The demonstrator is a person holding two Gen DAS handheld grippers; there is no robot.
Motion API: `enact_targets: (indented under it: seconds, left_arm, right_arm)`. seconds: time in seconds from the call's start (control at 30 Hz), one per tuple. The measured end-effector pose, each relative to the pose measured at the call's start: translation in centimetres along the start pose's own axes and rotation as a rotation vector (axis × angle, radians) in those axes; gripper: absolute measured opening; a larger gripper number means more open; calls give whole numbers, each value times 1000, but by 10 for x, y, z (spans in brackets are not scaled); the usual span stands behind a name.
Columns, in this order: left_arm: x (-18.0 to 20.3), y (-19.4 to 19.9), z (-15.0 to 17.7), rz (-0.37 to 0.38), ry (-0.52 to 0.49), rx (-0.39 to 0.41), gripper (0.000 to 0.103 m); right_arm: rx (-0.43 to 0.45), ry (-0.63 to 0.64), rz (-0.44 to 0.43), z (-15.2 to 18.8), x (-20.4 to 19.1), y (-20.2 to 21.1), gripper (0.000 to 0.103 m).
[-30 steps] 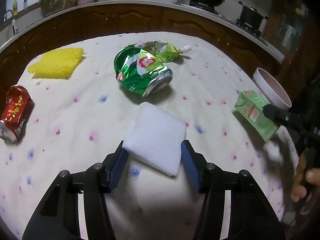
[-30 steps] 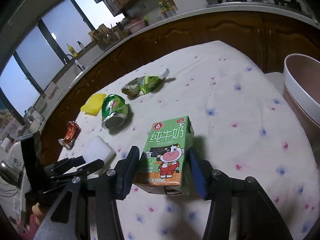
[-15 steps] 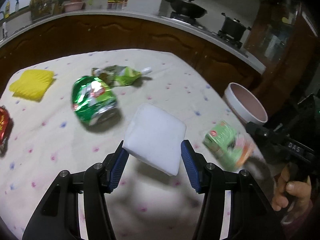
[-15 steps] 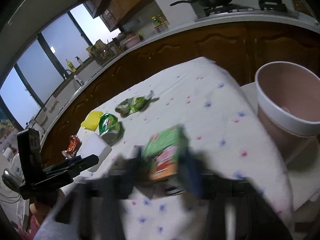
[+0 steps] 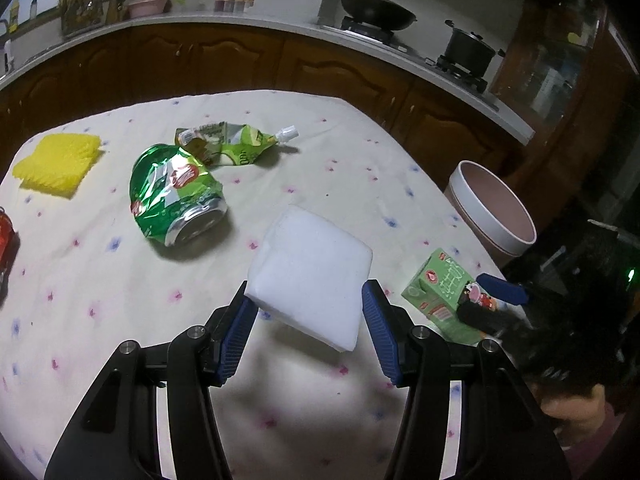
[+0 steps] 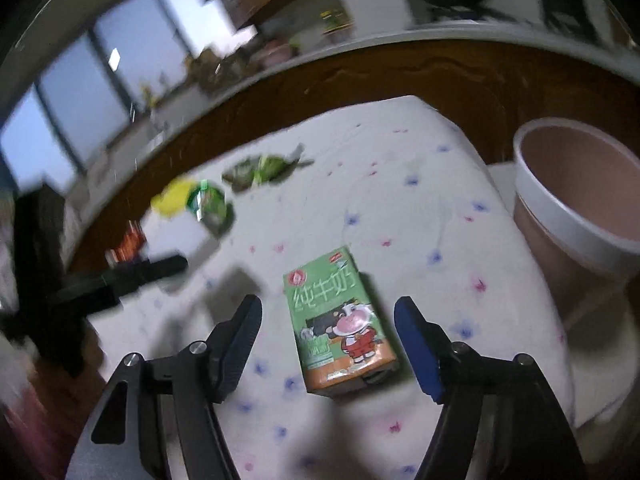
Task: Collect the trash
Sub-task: 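Carry the white sponge and green milk carton over the bin with both tools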
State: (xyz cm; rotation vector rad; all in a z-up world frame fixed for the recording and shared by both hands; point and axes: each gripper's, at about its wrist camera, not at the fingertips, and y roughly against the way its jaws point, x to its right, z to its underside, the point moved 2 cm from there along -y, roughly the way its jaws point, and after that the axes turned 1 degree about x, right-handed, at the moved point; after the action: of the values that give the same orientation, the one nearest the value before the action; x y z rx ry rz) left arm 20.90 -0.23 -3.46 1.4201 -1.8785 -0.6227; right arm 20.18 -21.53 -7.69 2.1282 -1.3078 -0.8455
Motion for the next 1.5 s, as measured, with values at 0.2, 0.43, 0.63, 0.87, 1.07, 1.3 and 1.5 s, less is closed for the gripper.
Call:
enact_targets:
  seconds: [0.2, 0.43, 0.63, 0.87, 1.07, 1.3, 1.5]
  left_arm:
    - [6, 1, -1, 9, 1, 7, 53]
    - [37, -5, -12, 50, -36, 14, 53]
    - [71, -13, -22, 95, -79, 17, 53]
    - [114, -24, -33, 146, -132, 17, 53]
    - [150, -32, -49, 186, -179, 26, 53]
    - [195, -45, -69, 224, -250, 39, 53]
    - [226, -69, -84, 254, -287, 11, 53]
  right_arm:
    - [-27, 64, 25, 3, 5, -9, 48]
    - [50, -53, 12, -2, 39, 21, 48]
    - [117, -144, 46, -8, 79, 52, 48]
    - [161, -200, 96, -9, 115, 75, 48]
    - [194, -232, 125, -13, 139, 91, 48]
    - [240, -271, 153, -27, 173, 105, 48]
    - [273, -319, 155, -37, 204, 112, 48]
